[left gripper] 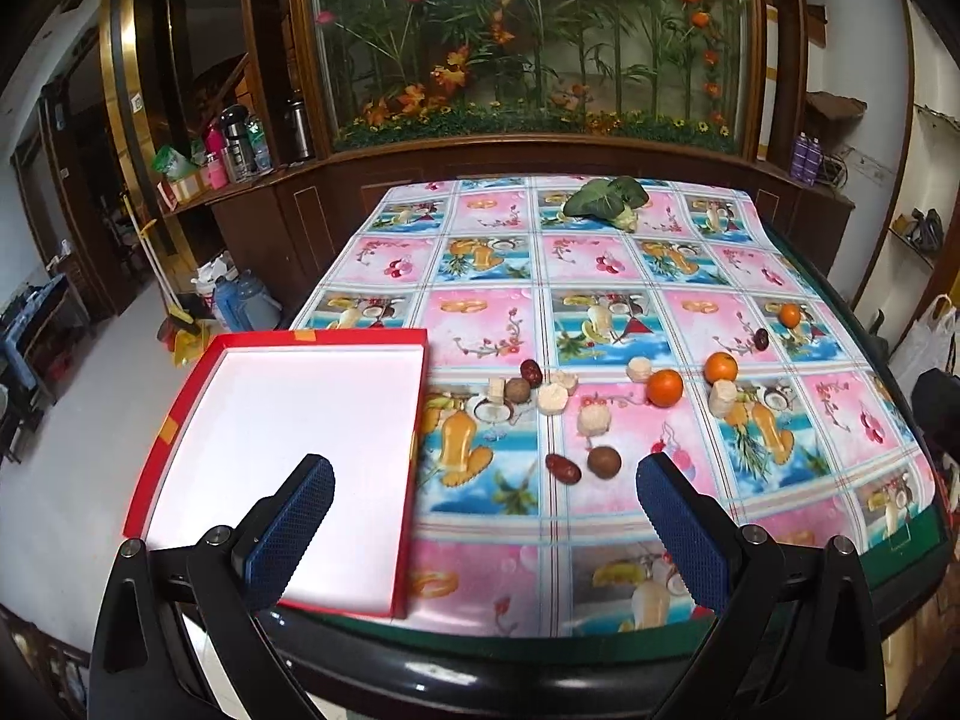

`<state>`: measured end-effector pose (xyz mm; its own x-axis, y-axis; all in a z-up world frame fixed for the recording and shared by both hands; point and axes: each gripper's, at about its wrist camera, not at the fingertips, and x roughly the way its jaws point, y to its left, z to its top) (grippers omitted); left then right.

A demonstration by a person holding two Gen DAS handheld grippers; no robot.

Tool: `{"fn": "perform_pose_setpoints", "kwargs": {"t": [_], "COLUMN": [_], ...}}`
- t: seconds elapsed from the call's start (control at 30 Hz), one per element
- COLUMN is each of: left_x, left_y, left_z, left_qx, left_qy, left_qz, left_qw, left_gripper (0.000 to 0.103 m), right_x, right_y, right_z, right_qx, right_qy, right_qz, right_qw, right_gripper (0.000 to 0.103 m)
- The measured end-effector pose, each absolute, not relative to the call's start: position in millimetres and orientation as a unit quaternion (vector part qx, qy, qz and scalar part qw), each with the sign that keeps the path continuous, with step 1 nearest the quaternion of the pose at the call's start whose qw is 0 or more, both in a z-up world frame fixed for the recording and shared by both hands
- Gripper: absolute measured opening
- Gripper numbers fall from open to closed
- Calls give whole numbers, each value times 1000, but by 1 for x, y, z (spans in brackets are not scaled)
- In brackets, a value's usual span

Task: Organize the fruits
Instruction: 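Move both tools over the scattered fruit beside the red-rimmed tray, then grasp an orange with the left tool while the right tool grasps a beige cylindrical piece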

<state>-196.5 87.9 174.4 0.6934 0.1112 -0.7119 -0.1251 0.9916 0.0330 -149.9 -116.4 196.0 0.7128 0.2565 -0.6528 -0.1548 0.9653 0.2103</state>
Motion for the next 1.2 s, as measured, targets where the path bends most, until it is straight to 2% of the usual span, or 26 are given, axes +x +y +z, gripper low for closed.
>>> {"fn": "perform_pose_setpoints", "kwargs": {"t": [0.17,0.43,1.2], "left_x": [-207,-205,-85], "left_y": [91,76,17], "left_z": [178,174,119], "left_qx": [-3,9,44], "left_qy": [391,397,460], "left_qz": [59,53,52], "left_qw": [918,916,885], "left_gripper": [102,102,102], "right_x": [-158,-155,-83], "right_y": [-110,-114,-159], "right_z": [185,177,125], "right_qx": [9,1,8], "right_qy": [381,406,449], "right_qz": [11,9,-10], "right_qw": [925,914,893], "right_gripper": [103,102,102]}}
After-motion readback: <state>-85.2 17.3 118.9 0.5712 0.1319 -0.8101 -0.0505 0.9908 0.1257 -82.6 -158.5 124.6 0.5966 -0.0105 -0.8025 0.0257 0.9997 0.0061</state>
